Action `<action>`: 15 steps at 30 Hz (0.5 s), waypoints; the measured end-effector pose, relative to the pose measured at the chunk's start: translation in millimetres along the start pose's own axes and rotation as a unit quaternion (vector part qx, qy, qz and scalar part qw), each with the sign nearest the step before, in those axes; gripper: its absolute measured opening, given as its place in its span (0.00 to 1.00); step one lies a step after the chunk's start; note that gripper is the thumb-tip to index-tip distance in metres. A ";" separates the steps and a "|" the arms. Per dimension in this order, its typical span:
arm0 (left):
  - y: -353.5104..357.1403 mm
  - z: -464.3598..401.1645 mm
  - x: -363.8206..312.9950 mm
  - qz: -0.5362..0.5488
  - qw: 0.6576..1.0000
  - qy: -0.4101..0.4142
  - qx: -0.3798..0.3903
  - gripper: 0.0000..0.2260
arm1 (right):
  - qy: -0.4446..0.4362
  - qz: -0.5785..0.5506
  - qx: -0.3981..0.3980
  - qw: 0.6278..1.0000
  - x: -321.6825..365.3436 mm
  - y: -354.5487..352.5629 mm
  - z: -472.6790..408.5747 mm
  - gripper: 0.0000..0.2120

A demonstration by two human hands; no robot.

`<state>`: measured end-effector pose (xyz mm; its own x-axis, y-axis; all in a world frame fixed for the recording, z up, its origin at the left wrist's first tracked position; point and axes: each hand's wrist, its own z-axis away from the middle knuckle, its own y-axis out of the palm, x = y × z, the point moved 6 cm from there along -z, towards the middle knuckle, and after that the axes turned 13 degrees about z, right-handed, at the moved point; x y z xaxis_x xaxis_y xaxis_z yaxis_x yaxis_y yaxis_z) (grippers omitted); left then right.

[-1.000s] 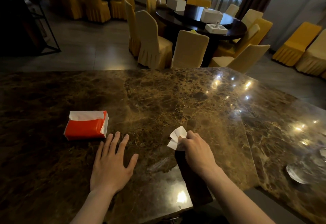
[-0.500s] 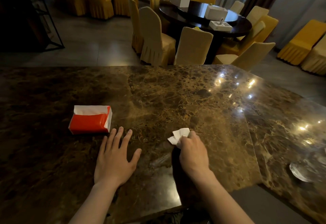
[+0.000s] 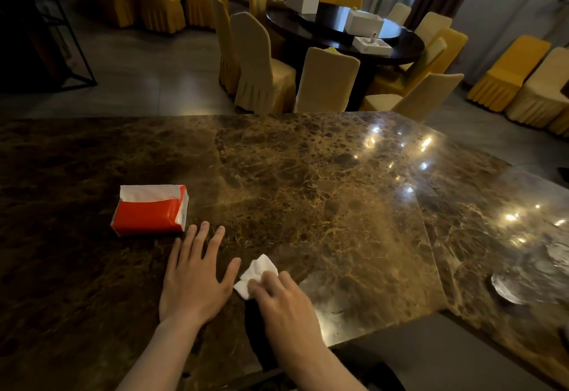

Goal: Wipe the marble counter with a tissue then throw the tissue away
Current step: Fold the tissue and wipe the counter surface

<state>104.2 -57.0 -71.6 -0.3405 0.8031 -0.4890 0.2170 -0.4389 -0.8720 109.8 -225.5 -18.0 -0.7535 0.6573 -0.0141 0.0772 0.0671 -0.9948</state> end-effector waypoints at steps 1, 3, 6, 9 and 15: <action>-0.3 0.1 0.5 0.004 1.000 0.000 0.001 0.35 | 0.007 0.007 0.002 1.000 -8.1 1.0 -0.1 0.12; -1.7 0.7 0.6 0.011 1.000 -0.001 0.000 0.34 | 0.071 0.000 0.000 0.997 -41.5 3.2 -1.6 0.11; -2.8 1.1 -1.5 0.019 1.000 0.000 -0.006 0.34 | 0.194 0.018 -0.032 0.980 -99.7 -0.3 -3.6 0.13; -1.4 0.8 -0.8 0.009 1.000 0.000 -0.003 0.34 | 0.229 0.011 -0.032 0.973 -96.4 2.7 -9.4 0.11; -0.8 -0.6 -1.1 0.003 1.000 -0.002 -0.001 0.34 | 0.074 -0.050 -0.020 0.996 -2.7 8.6 -11.7 0.10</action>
<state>104.9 -57.2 -70.3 -0.3431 0.7988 -0.4942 0.2214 -0.4425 -0.8690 120.2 -217.9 -25.3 -0.6548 0.7486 0.1037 0.0347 0.1669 -0.9854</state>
